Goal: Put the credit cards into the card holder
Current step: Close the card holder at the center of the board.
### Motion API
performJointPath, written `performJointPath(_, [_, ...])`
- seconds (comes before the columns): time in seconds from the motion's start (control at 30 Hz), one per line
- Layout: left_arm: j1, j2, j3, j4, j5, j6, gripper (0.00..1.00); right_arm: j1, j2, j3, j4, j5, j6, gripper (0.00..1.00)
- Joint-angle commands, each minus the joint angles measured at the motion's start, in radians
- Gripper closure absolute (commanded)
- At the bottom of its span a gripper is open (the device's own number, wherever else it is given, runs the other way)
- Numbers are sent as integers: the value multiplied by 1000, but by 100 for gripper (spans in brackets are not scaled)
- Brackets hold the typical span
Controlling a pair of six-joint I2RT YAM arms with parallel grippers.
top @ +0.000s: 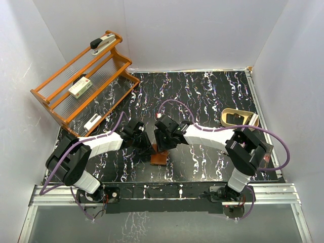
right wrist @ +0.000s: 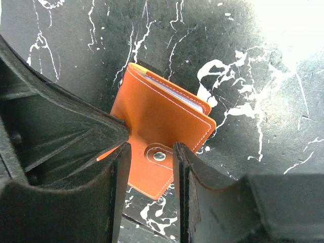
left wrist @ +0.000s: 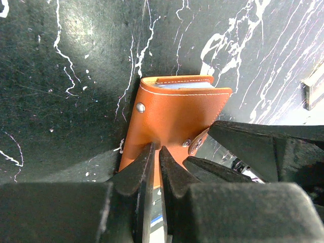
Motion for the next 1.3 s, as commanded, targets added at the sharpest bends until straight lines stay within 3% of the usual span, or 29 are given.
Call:
performJointPath(0.0, [-2,-5,-15,-42,-17,6,92,0,-5,-18,69,-5,-19,63])
performJointPath(0.4, [-2,-2,-17,-36,-17,1,93,1,-34,-51,96,-76,-7,66])
performJointPath(0.7, [-2,-3,-23,-30,-15,-5,92,1,-101,10,-33,42,40,64])
performJointPath(0.93, [-2,-2,-24,-24,-14,-8,93,1,-144,-72,-6,29,118,76])
performJointPath(1.27, [-2,-2,-25,-23,-12,-8,93,1,-110,-113,79,1,144,82])
